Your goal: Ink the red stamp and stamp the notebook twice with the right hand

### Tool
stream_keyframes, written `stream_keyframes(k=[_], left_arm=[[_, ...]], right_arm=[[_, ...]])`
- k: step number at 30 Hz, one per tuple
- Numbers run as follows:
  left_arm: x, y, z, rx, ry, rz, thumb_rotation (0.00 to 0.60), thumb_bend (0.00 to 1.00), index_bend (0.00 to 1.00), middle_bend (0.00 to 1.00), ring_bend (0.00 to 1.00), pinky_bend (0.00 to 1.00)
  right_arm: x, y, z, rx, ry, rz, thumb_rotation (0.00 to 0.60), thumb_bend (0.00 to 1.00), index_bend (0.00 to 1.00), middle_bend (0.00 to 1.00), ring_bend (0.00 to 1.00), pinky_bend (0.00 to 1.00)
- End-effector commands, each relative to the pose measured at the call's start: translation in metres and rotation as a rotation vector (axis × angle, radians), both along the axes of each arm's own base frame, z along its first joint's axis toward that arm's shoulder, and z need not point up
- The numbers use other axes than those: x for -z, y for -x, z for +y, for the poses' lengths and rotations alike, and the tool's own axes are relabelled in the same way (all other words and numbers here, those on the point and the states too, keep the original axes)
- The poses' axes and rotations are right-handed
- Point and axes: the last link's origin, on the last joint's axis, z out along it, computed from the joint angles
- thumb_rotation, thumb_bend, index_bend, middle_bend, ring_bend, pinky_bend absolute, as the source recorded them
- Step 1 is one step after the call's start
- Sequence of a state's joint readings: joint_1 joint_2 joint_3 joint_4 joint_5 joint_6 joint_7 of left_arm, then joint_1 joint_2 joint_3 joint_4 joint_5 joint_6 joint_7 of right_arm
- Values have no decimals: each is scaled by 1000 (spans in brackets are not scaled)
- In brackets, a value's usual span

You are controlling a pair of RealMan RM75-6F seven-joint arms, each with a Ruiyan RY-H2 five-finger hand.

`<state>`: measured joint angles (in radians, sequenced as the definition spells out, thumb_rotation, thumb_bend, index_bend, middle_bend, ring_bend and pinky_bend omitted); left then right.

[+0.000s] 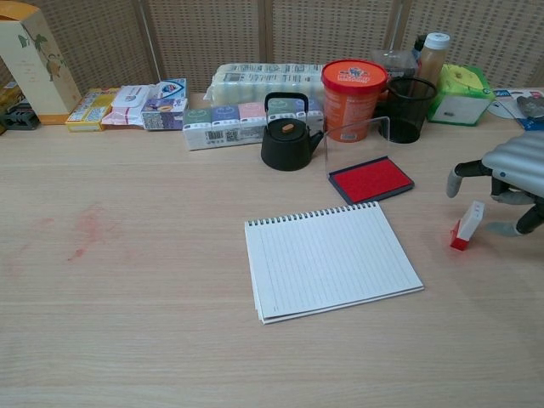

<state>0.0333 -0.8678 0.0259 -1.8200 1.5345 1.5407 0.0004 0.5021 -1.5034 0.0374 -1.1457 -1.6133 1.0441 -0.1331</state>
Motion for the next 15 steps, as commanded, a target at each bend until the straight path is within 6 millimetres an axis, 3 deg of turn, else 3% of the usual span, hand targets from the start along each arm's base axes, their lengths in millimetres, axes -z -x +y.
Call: stream_keyframes(k=[1, 15], left_arm=[[0, 0, 0, 1, 0, 0, 600, 0, 0, 0, 0, 8], [1, 0, 1, -3, 4, 3, 600, 0, 0, 0, 0, 9]], right_arm=[[2, -1, -2, -4, 7, -5, 600, 312, 333, 1000, 1000, 1000], [8, -5, -14, 62, 18, -75, 600, 313, 368, 1000, 996, 1000]])
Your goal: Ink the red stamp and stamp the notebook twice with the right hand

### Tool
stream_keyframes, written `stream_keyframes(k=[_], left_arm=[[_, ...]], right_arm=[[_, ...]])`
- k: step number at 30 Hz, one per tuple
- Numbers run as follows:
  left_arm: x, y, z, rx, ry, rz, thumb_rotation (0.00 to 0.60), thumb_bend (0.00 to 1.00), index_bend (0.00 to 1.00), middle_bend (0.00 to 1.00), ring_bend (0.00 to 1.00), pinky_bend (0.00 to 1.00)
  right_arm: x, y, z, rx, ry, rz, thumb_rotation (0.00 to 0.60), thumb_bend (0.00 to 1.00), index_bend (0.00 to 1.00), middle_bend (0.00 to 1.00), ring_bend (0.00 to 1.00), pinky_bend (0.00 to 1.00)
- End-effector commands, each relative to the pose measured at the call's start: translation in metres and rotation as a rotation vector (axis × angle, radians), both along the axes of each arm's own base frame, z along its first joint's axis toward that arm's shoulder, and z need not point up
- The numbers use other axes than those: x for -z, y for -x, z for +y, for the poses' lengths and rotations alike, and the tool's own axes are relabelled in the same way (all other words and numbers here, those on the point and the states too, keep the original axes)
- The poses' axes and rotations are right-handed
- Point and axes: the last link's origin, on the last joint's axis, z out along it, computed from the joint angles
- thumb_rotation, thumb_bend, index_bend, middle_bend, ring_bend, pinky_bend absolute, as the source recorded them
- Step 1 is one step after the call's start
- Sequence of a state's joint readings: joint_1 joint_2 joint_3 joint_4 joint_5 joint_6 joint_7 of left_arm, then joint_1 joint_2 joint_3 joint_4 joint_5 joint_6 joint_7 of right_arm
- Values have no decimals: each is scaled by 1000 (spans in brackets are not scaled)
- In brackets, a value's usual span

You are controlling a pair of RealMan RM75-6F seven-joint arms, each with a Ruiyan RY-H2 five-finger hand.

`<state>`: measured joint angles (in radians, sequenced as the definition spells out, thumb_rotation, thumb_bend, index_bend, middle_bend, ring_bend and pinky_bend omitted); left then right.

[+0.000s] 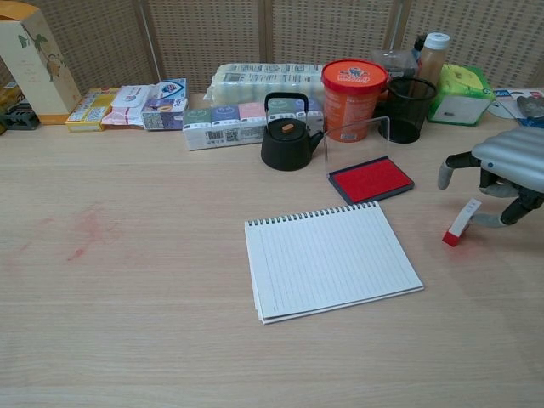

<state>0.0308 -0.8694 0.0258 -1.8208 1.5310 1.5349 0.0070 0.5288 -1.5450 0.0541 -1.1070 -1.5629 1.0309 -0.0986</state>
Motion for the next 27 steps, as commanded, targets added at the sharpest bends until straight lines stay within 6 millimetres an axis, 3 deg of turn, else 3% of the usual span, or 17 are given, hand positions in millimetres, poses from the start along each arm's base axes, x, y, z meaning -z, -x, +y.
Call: stream_keyframes(k=[1, 14, 27], left_arm=[[0, 0, 0, 0, -1, -1, 600, 0, 0, 0, 0, 8], [-1, -1, -1, 3, -1, -2, 600, 0, 0, 0, 0, 9], [-1, 0, 0, 1, -2, -5, 600, 0, 0, 0, 0, 9]], right_arm=[[1, 0, -2, 30, 4, -34, 600, 313, 388, 1000, 996, 1000], [3, -2, 0, 183, -81, -215, 600, 335, 467, 1000, 996, 1000], [6, 1, -6, 223, -93, -218, 600, 374, 480, 1000, 994, 1000]])
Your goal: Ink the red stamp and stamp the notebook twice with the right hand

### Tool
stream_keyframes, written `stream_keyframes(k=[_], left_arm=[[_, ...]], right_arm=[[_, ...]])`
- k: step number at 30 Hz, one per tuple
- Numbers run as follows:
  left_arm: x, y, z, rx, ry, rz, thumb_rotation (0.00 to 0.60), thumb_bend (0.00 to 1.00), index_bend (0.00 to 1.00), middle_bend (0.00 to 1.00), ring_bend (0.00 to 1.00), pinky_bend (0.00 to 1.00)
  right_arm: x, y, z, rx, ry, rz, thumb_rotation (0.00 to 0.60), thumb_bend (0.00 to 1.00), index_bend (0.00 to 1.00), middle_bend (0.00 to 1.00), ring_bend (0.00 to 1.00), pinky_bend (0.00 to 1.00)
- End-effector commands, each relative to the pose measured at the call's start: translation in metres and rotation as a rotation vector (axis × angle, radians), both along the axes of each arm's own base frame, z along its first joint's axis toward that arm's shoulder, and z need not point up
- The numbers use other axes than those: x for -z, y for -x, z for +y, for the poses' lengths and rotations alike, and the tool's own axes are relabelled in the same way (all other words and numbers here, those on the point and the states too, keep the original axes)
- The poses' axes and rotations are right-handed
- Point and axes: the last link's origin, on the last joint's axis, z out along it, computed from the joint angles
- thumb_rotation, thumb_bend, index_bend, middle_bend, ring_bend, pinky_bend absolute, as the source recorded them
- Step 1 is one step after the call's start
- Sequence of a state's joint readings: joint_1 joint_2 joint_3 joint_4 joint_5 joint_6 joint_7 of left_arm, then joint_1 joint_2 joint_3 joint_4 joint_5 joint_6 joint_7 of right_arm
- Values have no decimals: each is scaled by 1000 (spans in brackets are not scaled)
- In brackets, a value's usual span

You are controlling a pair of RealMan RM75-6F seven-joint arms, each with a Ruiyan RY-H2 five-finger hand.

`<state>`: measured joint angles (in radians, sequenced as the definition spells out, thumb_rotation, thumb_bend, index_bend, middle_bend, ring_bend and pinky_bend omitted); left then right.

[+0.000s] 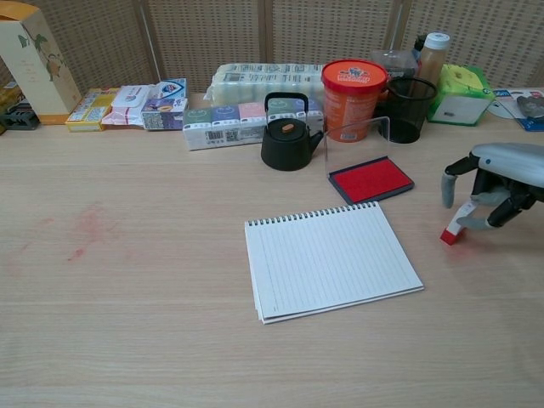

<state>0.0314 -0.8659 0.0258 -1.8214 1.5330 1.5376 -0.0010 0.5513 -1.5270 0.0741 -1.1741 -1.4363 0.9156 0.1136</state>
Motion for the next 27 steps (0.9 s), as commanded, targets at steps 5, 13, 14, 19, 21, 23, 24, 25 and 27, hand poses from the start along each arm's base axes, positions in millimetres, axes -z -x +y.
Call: stream_keyframes(k=[5, 13, 14, 19, 21, 23, 24, 25, 27], left_arm=[[1, 0, 0, -2, 3, 2, 600, 0, 0, 0, 0, 9], [1, 0, 0, -5, 5, 4, 600, 0, 0, 0, 0, 8], [2, 0, 0, -5, 6, 4, 600, 0, 0, 0, 0, 9], [1, 0, 0, -2, 5, 4, 600, 0, 0, 0, 0, 9], [1, 0, 0, -3, 3, 3, 600, 0, 0, 0, 0, 9], [1, 0, 0, -3, 3, 2, 600, 0, 0, 0, 0, 9], [1, 0, 0, -3, 3, 2, 600, 0, 0, 0, 0, 9], [1, 0, 0, -2, 3, 2, 600, 0, 0, 0, 0, 9], [1, 0, -1, -2, 4, 3, 600, 0, 0, 0, 0, 9]], right_arm=[[-1, 3, -1, 10, -19, 20, 600, 385, 478, 1000, 992, 1000], [-2, 3, 8, -18, -66, 45, 600, 388, 443, 1000, 991, 1000], [-3, 2, 10, -26, -67, 49, 600, 388, 441, 1000, 991, 1000], [-8, 0, 9, -56, -60, 74, 600, 392, 426, 1000, 991, 1000], [-10, 0, 8, -62, -57, 83, 600, 394, 425, 1000, 991, 1000], [-11, 1, 7, -68, -52, 96, 600, 396, 425, 1000, 991, 1000], [-12, 2, 6, -67, -51, 101, 600, 397, 425, 1000, 991, 1000], [-12, 2, 6, -66, -51, 103, 600, 398, 425, 1000, 991, 1000], [-11, 4, 5, -63, -47, 109, 600, 399, 425, 1000, 991, 1000]])
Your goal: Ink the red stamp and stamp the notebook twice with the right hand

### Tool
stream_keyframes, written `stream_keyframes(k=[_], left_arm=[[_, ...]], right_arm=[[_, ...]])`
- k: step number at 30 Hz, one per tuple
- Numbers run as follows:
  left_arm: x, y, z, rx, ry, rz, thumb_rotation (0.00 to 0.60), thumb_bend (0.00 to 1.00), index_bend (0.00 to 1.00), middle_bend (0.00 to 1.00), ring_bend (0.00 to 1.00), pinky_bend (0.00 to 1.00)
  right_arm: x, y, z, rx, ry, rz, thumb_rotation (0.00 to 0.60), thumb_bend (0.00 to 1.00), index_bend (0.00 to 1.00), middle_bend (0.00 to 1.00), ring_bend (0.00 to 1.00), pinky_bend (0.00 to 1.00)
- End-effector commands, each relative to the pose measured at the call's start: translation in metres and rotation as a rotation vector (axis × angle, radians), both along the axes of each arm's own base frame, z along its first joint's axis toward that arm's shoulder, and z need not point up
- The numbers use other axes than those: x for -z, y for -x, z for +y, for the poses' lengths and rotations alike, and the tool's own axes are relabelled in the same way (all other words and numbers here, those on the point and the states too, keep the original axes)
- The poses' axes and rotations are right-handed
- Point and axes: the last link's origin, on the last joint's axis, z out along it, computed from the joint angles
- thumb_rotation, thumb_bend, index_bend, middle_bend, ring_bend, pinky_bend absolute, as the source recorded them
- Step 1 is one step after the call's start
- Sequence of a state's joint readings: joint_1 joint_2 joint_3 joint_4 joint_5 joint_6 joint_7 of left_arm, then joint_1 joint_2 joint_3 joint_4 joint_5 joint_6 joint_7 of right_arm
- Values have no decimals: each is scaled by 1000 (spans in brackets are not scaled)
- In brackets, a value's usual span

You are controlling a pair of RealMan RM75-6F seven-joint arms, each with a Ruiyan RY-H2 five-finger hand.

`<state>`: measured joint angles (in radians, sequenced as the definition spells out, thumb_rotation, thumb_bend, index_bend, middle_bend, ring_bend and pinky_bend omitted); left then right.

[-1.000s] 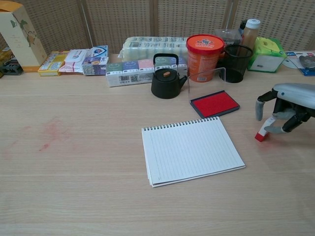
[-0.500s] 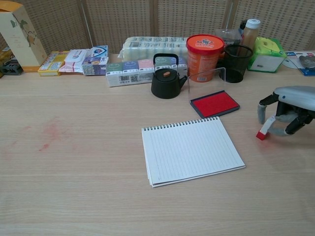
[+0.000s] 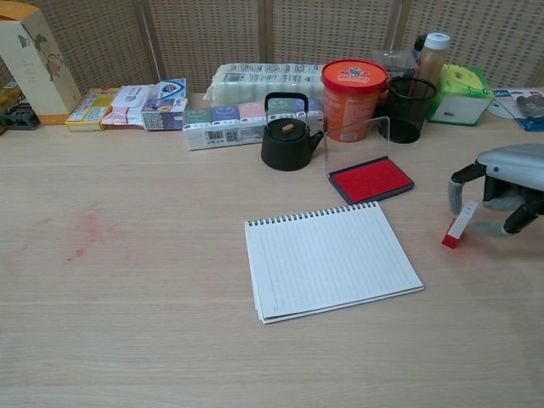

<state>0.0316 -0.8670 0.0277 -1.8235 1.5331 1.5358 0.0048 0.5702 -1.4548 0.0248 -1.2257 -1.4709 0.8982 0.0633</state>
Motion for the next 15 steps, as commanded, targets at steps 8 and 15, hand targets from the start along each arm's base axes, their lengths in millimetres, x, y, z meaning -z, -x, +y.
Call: stream_keyframes(k=[8, 15], left_arm=[[1, 0, 0, -2, 3, 1, 600, 0, 0, 0, 0, 9], [2, 0, 0, -2, 7, 4, 600, 0, 0, 0, 0, 8]], right_arm=[[1, 8, -5, -2, 12, 32, 600, 402, 425, 1000, 990, 1000], [3, 7, -5, 0, 9, 14, 600, 403, 425, 1000, 990, 1000]])
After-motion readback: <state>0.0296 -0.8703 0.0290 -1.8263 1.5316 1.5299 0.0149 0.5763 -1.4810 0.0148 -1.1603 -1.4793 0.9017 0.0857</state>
